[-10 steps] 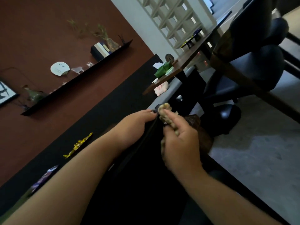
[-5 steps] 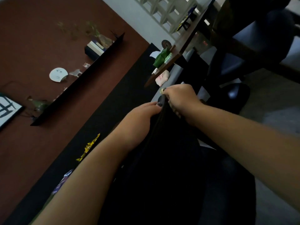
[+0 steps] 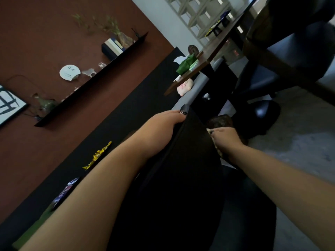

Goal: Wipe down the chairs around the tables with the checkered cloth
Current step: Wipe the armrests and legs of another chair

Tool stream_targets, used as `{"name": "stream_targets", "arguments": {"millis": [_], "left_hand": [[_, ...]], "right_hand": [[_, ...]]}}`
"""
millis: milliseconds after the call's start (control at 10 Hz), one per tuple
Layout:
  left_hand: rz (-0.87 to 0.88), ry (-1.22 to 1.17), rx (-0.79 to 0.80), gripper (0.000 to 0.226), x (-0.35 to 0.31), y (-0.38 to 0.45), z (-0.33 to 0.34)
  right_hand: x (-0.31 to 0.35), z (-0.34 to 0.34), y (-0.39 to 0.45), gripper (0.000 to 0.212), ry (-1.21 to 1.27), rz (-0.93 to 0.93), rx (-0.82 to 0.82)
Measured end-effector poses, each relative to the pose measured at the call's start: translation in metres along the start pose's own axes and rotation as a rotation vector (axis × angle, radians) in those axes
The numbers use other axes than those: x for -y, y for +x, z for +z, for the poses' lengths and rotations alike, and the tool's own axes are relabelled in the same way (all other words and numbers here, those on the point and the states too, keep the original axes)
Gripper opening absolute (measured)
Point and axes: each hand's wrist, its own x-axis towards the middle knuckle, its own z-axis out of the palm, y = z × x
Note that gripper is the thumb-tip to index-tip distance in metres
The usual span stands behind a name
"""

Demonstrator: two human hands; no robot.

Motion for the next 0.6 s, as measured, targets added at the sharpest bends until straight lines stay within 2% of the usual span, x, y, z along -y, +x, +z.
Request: {"name": "stream_targets", "arguments": {"millis": [100,200,300,400,500,600], "left_hand": [[-0.009,0.003,-0.013,0.041,-0.002,-0.007,0.001],[0.003,-0.025,0.003,0.040,-0.002,-0.006,0.004],[0.032,-0.014,-0.001,0.038,0.000,-0.005,0.003],[0.013,0.004,0.002,0.039,-0.003,-0.006,0.003],[0.025,0.047,-0.004,0.039,-0.006,-0.006,0.002],[0.022,0.080,0.012,0.038,-0.006,-0.004,0.001]], "right_hand": [[-0.008,-0.004,-0.002,0.023,0.002,0.065,0.005],[0.022,-0.002,-0.008,0.025,0.164,-0.110,-0.008],[0.066,0.006,-0.027,0.022,0.215,-0.362,0.044],[0.075,0.015,-0.034,0.018,0.335,-0.395,0.058],[0.053,0.016,-0.029,0.026,0.342,-0.373,-0.005],[0.018,0.012,-0.019,0.026,0.269,-0.295,-0.080]]}}
